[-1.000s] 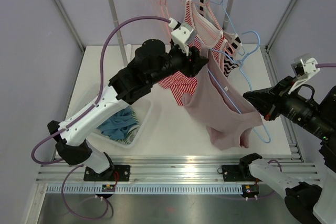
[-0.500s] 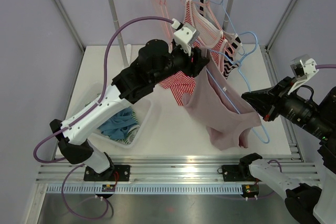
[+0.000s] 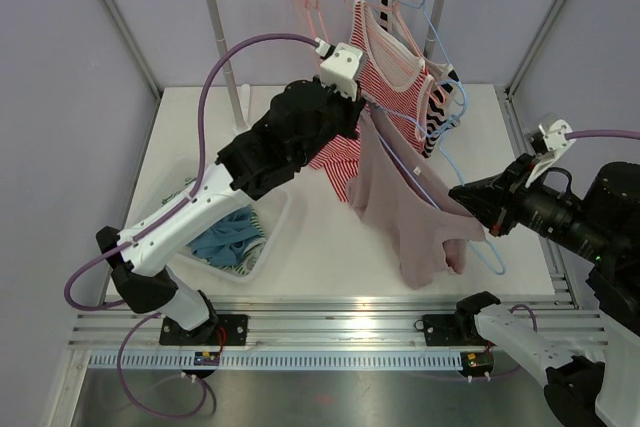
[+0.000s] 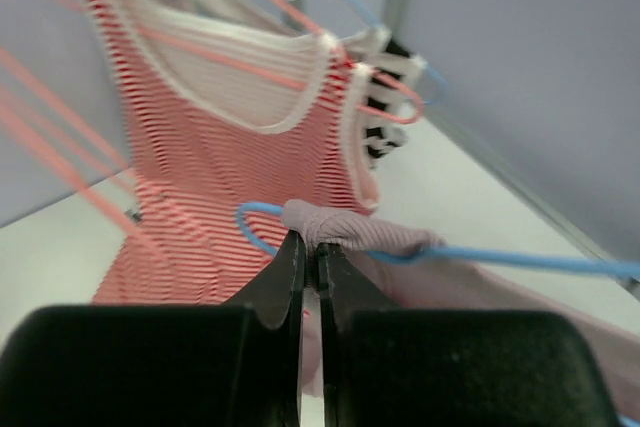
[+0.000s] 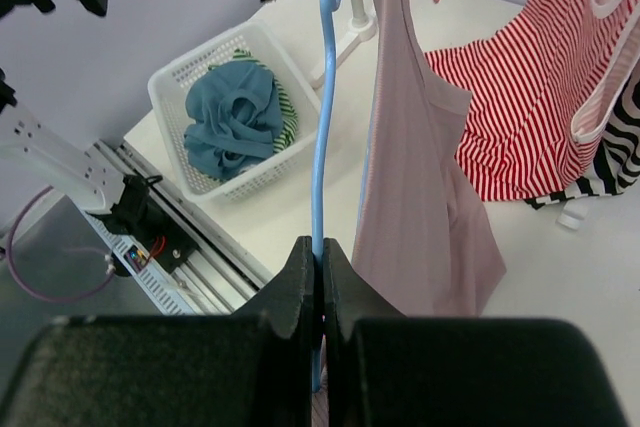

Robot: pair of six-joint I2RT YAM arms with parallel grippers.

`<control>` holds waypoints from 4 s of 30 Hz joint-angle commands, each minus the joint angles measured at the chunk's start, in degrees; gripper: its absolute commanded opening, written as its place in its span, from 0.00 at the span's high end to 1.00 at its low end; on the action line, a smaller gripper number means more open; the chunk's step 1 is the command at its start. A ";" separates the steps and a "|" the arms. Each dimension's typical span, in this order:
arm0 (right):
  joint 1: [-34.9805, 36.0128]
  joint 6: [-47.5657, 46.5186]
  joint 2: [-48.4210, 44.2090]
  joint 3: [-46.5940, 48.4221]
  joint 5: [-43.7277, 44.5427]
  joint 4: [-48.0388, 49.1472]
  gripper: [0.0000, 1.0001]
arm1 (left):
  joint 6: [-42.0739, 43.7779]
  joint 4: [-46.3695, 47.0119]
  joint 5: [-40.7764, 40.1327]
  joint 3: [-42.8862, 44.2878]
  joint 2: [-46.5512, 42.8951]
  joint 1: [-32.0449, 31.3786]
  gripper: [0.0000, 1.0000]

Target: Remove the tank top from the hanger

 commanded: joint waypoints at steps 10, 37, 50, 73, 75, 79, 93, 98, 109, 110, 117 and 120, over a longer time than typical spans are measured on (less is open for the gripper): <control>-0.12 -8.61 -10.72 -12.05 -11.62 8.41 1.00 | -14.53 -9.90 -22.23 -2.57 -7.05 7.40 1.00; -0.12 13.73 -10.39 -44.78 9.18 74.88 1.00 | -15.07 2.06 18.30 -49.24 -38.96 6.53 1.00; -0.12 2.82 11.83 -22.71 12.64 46.83 1.00 | -17.00 -5.41 17.60 -44.77 -37.64 5.47 0.47; 3.83 -5.18 55.33 25.09 14.48 36.73 1.00 | -7.69 -18.62 -2.27 -49.41 -55.82 4.42 0.01; 4.53 -5.63 58.07 30.10 15.01 35.41 1.00 | -7.42 -17.29 -2.18 -51.17 -56.80 4.50 0.01; 5.85 -7.99 66.49 41.50 16.41 32.86 1.00 | -6.72 -17.02 -2.18 -53.28 -58.29 4.51 0.01; 8.67 -8.79 74.70 46.73 17.03 31.54 1.00 | -6.98 -16.85 0.19 -54.43 -56.45 5.29 0.01; 8.58 -8.79 72.94 45.07 17.82 31.89 0.89 | -7.25 -16.84 1.33 -53.73 -54.96 6.00 0.01; 8.58 -11.96 55.73 31.55 26.70 31.89 0.24 | -15.06 -17.29 2.56 -45.55 -41.70 4.42 0.01; 8.67 -11.78 53.88 30.14 26.52 31.28 0.17 | -15.50 -16.15 2.48 -45.64 -38.73 4.16 0.01; 8.58 -7.92 30.80 9.41 20.73 27.15 0.00 | -17.09 -8.60 6.25 -46.87 -24.57 -0.76 0.01; 8.58 -6.33 20.61 -2.72 16.86 27.14 0.00 | -17.09 -5.43 7.83 -47.13 -16.57 -2.34 0.01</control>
